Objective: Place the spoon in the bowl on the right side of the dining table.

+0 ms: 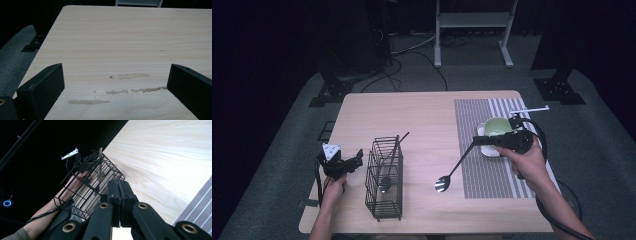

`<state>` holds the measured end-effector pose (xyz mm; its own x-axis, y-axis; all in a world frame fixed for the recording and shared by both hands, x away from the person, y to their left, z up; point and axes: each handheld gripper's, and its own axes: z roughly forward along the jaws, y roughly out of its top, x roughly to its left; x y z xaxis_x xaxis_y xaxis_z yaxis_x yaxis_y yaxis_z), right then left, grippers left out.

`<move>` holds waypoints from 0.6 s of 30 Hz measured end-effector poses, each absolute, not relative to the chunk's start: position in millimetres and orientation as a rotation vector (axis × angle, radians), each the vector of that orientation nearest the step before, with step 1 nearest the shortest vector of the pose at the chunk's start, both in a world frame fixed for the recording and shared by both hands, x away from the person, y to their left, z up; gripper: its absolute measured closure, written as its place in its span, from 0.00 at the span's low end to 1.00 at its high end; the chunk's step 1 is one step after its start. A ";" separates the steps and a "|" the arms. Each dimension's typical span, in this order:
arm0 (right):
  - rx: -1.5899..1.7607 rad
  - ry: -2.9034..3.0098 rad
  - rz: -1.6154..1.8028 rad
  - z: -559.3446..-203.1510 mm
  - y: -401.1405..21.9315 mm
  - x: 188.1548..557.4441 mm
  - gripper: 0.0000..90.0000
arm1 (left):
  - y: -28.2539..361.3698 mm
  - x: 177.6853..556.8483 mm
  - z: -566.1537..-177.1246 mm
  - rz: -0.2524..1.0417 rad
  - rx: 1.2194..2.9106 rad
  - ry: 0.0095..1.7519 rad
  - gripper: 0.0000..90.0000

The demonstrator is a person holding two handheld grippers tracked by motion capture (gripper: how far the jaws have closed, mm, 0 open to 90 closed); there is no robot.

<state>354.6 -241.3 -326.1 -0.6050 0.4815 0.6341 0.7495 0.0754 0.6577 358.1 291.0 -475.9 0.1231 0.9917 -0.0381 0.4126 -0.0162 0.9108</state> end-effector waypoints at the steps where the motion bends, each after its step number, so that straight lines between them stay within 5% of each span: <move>1: -1.247 -2.102 -1.543 -326.8 -243.3 354.7 0.98 | 291.0 358.1 -475.9 0.871 1.563 1.415 0.00; 18: -1.315 -2.071 -1.554 -334.9 -265.7 354.9 0.98 | 290.9 358.3 -475.8 0.872 1.565 1.418 0.00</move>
